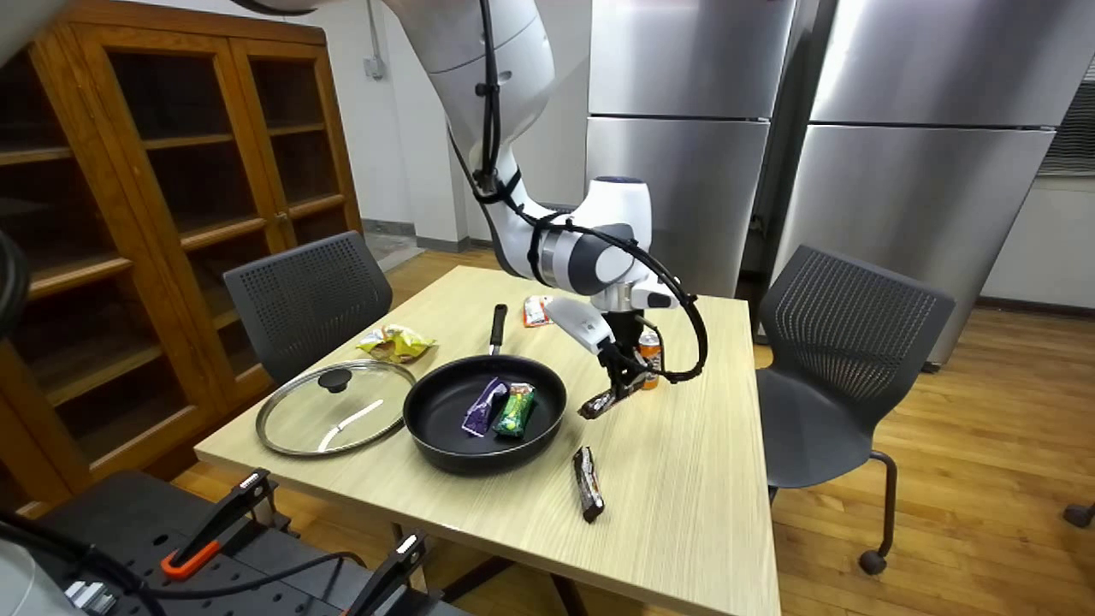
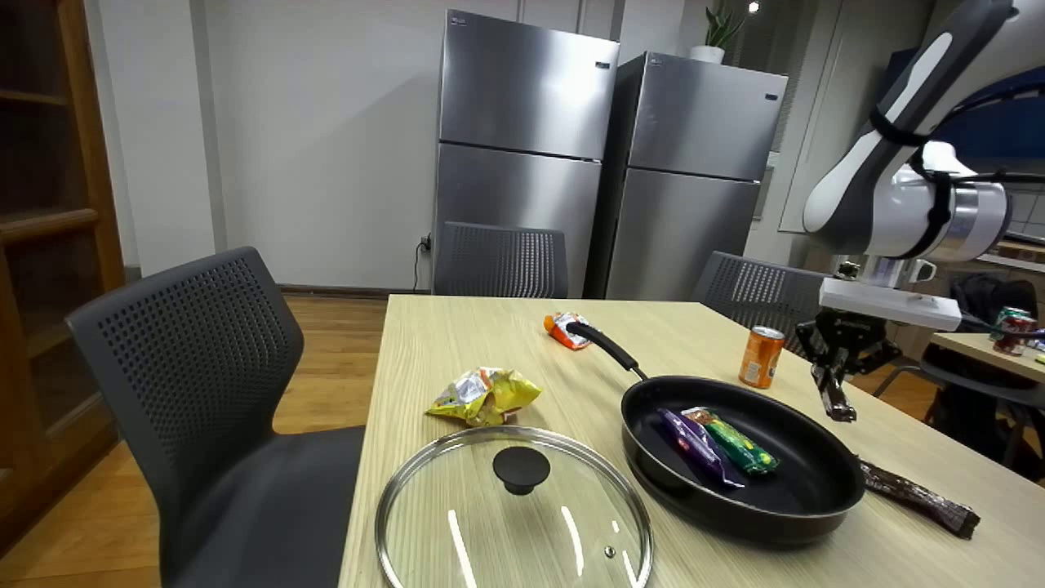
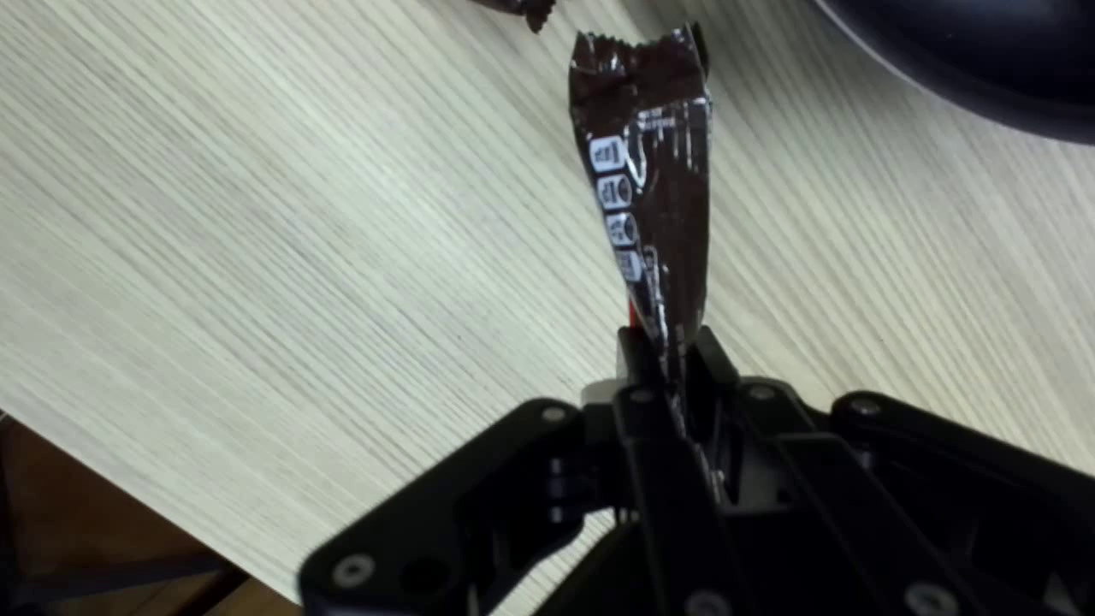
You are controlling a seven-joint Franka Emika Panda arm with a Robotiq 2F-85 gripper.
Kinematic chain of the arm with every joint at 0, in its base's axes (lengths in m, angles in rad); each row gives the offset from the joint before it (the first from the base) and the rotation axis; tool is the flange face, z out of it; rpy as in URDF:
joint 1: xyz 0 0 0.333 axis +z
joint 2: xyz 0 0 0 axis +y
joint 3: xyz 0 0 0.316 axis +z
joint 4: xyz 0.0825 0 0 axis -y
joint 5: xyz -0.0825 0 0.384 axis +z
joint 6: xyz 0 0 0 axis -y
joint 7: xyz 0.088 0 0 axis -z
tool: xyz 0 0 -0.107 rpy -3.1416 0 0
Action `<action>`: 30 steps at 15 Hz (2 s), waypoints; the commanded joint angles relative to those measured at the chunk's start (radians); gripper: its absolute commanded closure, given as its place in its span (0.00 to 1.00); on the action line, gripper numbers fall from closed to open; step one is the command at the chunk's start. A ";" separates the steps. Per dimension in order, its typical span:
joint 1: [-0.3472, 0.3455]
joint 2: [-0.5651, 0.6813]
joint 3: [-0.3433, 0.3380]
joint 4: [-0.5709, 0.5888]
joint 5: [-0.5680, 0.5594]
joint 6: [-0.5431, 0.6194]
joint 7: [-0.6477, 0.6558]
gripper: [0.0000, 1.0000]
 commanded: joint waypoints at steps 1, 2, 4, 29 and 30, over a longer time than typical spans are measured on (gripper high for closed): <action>0.044 -0.093 -0.008 -0.123 -0.037 0.064 -0.018 0.97; 0.054 -0.105 -0.008 -0.146 -0.045 0.085 -0.021 0.97; 0.075 -0.126 -0.010 -0.183 -0.059 0.119 -0.021 0.97; 0.353 -0.214 -0.090 -0.436 -0.305 0.214 -0.096 0.54; 0.353 -0.216 -0.092 -0.436 -0.308 0.212 -0.098 0.48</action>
